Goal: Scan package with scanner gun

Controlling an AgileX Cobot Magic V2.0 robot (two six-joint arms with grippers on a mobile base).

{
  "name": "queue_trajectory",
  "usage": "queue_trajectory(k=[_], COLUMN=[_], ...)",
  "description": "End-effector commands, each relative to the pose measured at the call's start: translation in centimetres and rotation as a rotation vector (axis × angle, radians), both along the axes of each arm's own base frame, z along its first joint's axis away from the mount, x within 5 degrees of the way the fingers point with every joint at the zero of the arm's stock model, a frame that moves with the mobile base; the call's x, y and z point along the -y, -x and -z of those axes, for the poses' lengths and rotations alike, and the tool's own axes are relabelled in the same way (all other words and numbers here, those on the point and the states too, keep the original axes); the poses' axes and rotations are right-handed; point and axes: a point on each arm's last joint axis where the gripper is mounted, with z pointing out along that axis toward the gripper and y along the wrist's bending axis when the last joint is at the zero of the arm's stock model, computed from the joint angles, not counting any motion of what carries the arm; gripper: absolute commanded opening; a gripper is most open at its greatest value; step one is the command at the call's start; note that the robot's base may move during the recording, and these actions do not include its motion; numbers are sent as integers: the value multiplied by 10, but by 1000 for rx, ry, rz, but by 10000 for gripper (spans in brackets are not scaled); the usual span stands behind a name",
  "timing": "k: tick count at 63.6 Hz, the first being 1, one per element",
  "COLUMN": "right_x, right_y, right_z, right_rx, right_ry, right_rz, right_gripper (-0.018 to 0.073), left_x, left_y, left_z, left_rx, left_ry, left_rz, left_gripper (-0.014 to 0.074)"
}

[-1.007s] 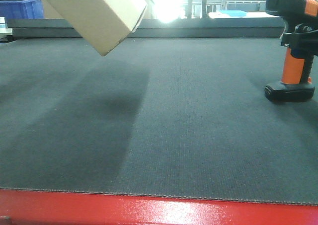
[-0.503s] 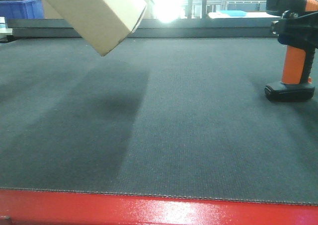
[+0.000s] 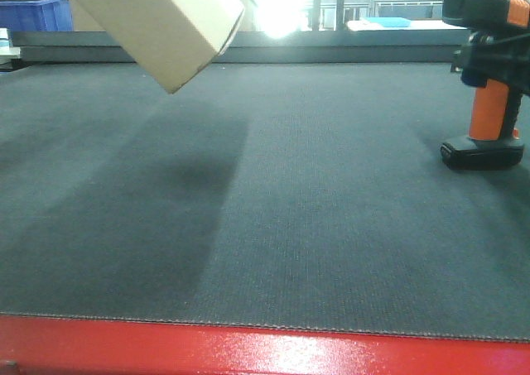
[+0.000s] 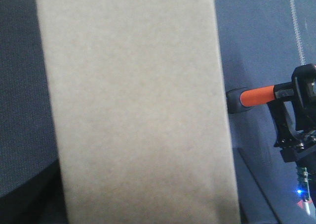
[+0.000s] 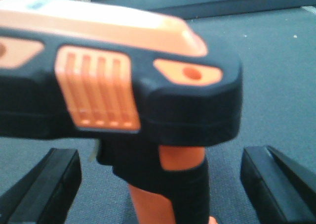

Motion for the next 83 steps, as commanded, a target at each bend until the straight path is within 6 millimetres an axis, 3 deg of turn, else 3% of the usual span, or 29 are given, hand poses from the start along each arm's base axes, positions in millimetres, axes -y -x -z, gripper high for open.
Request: queue_trajectory(k=[1, 49, 56, 67, 83], right_x=[0, 1, 1, 1, 2], right_y=[-4, -21, -21, -21, -20], right_z=[-5, -13, -12, -12, -25], right_rx=[35, 57, 50, 46, 99], right_ry=[-3, -39, -46, -47, -47], right_rz=[9, 42, 48, 48, 51], right_gripper=[560, 557, 405, -155, -154], left_x=[0, 0, 0, 0, 0], left_y=[3, 3, 3, 3, 3], left_z=[-9, -9, -9, -9, -9], left_rx=[23, 26, 26, 26, 26], left_ry=[26, 24, 24, 24, 24], left_rz=[-8, -4, -4, -4, -4], left_gripper=[-111, -111, -111, -111, -111])
